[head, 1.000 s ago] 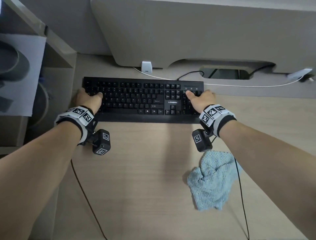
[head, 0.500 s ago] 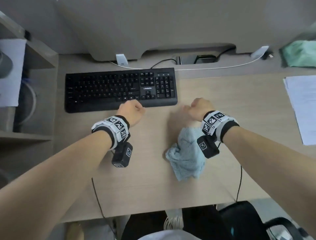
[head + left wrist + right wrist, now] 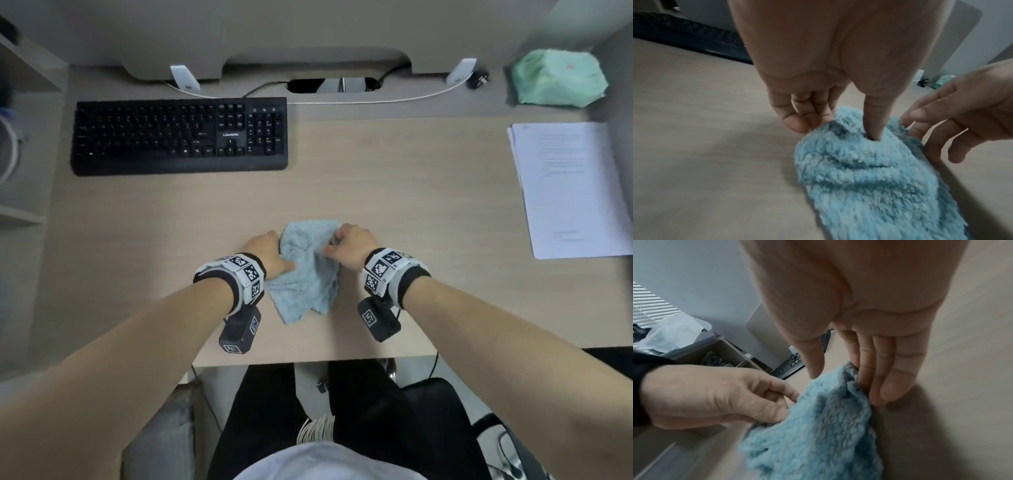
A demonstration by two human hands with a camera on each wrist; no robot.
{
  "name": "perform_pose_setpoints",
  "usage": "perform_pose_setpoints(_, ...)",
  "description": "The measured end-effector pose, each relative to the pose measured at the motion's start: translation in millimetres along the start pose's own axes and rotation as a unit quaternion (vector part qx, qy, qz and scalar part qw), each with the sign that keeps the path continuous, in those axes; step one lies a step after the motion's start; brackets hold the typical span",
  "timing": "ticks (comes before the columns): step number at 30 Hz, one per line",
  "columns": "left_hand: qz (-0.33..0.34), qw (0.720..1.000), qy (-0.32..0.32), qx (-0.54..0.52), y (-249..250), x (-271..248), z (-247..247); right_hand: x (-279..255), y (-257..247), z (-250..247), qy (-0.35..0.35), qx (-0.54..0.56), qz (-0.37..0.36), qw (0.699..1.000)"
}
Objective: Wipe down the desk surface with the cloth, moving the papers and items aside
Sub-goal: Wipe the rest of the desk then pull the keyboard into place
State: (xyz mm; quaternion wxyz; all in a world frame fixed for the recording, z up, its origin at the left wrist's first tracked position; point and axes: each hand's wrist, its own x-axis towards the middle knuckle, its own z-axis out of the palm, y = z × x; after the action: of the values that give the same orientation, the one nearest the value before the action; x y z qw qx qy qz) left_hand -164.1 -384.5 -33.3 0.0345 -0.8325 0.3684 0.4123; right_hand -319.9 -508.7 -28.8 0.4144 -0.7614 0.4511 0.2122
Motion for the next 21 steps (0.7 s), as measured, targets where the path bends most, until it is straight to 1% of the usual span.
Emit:
perform_pose_setpoints(3, -0.014, 1.000, 0.015, -0.021, -1, -15, 10, -6, -7, 17, -0.043, 0.039, -0.024, 0.998)
perform_pose_setpoints(5, -0.022, 0.997, 0.033, -0.066, -7, -28, 14, -9, -16, 30, -0.073, 0.053, -0.035, 0.995)
perform_pose_setpoints(7, -0.029, 0.992, 0.044, -0.112, -22, -40, 16, -13, -32, 42, -0.089, 0.036, -0.059, 0.994)
perform_pose_setpoints(9, -0.040, 0.986, 0.050, -0.151, -43, -51, 16, -17, -53, 53, -0.108, -0.014, -0.092, 0.990)
perform_pose_setpoints(12, -0.069, 0.971, 0.050, -0.225, -79, -56, 15, -22, -78, 80, -0.143, -0.159, -0.141, 0.967)
perform_pose_setpoints(14, -0.086, 0.953, 0.042, -0.286, -101, -58, 14, -28, -89, 105, -0.119, -0.272, -0.173, 0.939)
perform_pose_setpoints(16, -0.091, 0.940, 0.051, -0.324, -126, -63, 11, -30, -102, 128, -0.089, -0.337, -0.195, 0.917)
perform_pose_setpoints(17, -0.086, 0.936, 0.060, -0.336, -136, -64, 10, -30, -107, 133, -0.078, -0.341, -0.196, 0.916)
perform_pose_setpoints(18, -0.086, 0.932, 0.070, -0.346, -148, -67, 8, -28, -115, 135, -0.069, -0.330, -0.192, 0.922)
perform_pose_setpoints(21, -0.122, 0.915, 0.114, -0.367, -204, -80, 0, -17, -155, 146, -0.046, -0.255, -0.190, 0.947)
